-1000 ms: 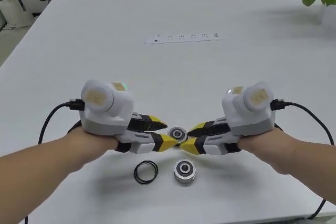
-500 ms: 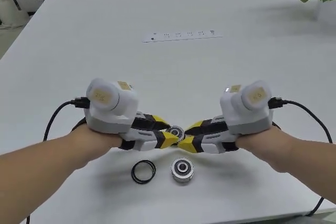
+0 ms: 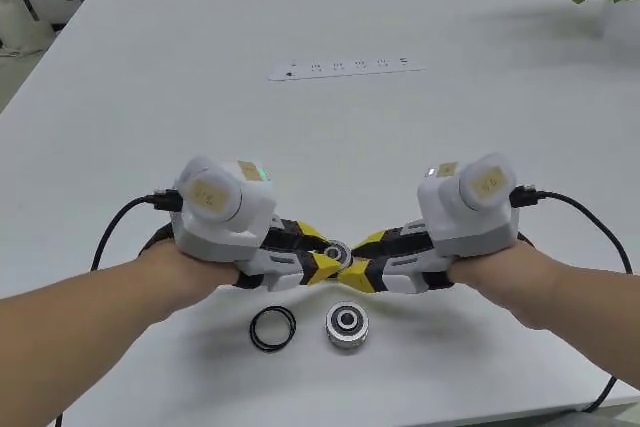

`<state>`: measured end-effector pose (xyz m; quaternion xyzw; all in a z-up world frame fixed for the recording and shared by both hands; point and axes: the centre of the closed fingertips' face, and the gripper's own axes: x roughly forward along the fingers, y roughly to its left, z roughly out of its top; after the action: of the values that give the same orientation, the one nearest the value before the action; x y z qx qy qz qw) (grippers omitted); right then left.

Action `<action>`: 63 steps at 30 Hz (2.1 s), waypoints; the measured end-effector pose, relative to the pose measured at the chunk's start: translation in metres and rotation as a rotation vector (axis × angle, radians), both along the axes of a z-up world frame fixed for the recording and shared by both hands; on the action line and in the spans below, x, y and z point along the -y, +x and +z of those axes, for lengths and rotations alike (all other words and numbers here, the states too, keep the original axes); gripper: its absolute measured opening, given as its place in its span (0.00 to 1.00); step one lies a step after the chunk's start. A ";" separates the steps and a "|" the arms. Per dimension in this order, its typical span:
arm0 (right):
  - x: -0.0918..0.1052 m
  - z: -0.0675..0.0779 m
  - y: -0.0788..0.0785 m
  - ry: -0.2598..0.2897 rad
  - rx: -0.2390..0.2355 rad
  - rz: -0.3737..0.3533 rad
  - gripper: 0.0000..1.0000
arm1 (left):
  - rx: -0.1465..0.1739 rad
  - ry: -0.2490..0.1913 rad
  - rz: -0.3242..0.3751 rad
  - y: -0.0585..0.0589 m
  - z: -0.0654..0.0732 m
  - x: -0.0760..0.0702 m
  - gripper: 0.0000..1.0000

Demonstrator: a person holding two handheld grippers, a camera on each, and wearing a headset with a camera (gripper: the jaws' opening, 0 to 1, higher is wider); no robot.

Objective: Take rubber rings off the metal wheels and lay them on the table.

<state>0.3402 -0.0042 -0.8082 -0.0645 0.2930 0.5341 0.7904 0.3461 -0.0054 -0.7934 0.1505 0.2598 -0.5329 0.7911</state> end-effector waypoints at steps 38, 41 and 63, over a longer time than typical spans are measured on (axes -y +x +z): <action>-0.002 0.000 0.000 0.006 0.020 -0.004 0.20 | 0.032 -0.023 0.054 0.000 -0.001 -0.002 0.14; -0.001 0.001 -0.001 0.003 0.023 0.000 0.19 | 0.033 -0.023 0.054 0.000 -0.001 -0.002 0.14; 0.005 -0.002 -0.004 0.003 -0.013 -0.004 0.03 | 0.037 -0.023 0.060 -0.001 -0.002 -0.002 0.14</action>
<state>0.3364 -0.0090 -0.8107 -0.0593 0.2974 0.5333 0.7897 0.3452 -0.0031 -0.7956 0.1436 0.2435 -0.5090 0.8130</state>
